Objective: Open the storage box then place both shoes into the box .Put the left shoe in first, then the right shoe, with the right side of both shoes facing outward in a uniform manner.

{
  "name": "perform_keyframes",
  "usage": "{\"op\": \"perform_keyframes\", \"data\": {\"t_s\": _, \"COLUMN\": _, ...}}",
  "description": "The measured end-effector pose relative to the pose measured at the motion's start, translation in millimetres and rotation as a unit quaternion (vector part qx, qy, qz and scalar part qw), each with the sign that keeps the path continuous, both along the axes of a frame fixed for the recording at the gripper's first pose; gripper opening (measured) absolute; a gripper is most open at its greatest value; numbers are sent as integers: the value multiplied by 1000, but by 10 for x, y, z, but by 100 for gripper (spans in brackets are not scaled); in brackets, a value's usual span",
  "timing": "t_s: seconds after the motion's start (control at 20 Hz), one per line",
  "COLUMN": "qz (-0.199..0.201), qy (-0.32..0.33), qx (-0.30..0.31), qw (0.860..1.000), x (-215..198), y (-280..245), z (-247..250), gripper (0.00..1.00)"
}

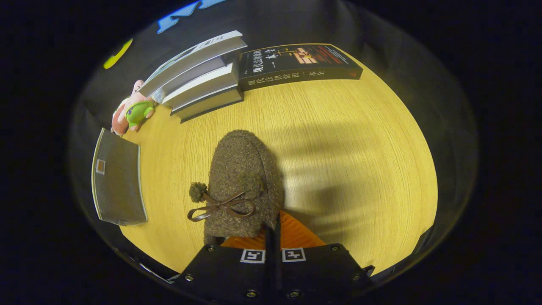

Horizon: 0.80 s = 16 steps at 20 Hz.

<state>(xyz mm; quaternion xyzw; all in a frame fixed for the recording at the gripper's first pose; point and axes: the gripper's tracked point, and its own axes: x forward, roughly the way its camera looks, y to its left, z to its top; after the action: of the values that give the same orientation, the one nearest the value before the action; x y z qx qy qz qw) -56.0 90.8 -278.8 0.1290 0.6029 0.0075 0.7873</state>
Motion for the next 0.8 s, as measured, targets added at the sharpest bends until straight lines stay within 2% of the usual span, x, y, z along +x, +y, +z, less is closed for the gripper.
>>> {"op": "perform_keyframes", "data": {"t_s": 0.35, "qz": -14, "qy": -22, "qx": 13, "qw": 1000, "x": 48, "y": 191, "z": 473, "gripper": 1}}
{"op": "perform_keyframes", "data": {"t_s": 0.8, "qz": 13, "qy": -57, "qx": 19, "qw": 998, "x": 134, "y": 620, "z": 1036, "gripper": 1}}
